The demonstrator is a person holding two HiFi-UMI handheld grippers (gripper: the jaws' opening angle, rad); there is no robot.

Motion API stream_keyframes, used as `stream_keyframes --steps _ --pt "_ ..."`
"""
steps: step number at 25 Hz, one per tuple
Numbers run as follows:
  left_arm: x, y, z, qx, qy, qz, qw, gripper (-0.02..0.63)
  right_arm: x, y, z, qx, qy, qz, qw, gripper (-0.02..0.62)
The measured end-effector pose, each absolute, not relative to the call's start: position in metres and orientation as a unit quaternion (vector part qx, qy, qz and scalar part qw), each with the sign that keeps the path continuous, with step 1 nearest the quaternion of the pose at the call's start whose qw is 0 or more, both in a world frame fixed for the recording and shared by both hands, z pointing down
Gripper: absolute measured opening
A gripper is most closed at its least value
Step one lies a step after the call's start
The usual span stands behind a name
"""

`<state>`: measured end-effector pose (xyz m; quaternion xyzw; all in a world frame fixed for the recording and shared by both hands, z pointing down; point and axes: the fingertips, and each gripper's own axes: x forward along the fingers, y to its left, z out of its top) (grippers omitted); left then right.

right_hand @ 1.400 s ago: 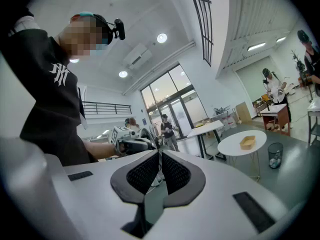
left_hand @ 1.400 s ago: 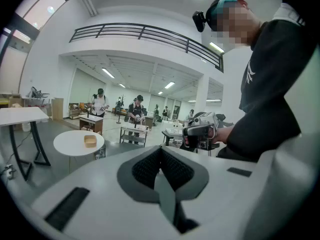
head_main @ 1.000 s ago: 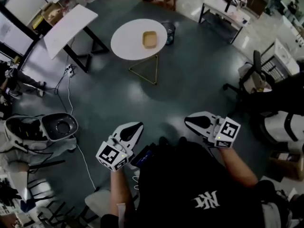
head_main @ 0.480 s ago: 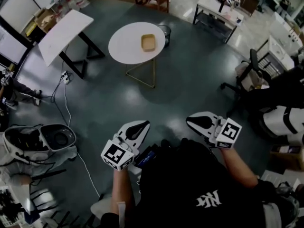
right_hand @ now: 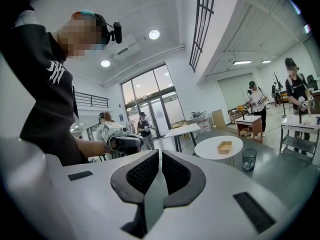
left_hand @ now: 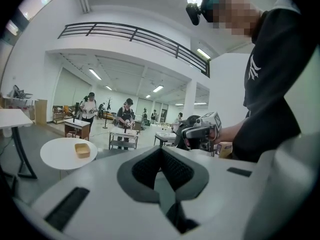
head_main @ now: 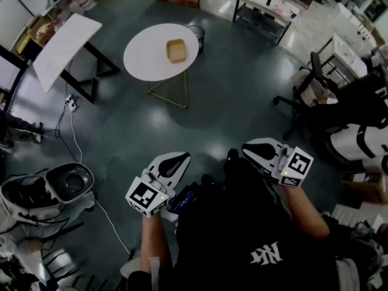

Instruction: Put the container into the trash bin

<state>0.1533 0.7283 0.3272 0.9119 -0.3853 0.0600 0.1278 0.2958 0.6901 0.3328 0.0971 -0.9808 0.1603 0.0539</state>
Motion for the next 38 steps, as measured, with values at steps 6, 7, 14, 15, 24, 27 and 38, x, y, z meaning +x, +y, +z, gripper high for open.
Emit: stream_keyframes --steps 6,7,14,15,24,27,38 --pt "0.145 0.692 0.33 0.903 -0.401 0.048 0.145 0.003 0.287 0.65 0.34 0.086 -0.981 0.165 0.053 0.043" --pt "0.143 0.684 0.33 0.901 -0.405 0.048 0.147 0.003 0.284 0.641 0.339 0.081 -0.982 0.161 0.053 0.043" --pt "0.151 0.617 0.324 0.892 -0.423 0.067 0.146 0.003 0.285 0.562 0.331 0.057 -0.986 0.152 0.035 0.043" --pt "0.151 0.606 0.322 0.889 -0.428 0.066 0.147 0.003 0.287 0.549 0.33 0.054 -0.987 0.15 0.033 0.043" --pt "0.185 0.508 0.276 0.881 -0.453 0.07 0.116 0.003 0.322 0.443 0.309 0.035 -0.989 0.146 0.013 0.043" --pt "0.194 0.479 0.264 0.874 -0.471 0.057 0.104 0.003 0.336 0.41 0.313 0.023 -0.989 0.145 0.01 0.043" --pt "0.207 0.434 0.284 0.858 -0.49 0.078 0.13 0.003 0.346 0.358 0.342 -0.007 -0.987 0.162 0.001 0.043"
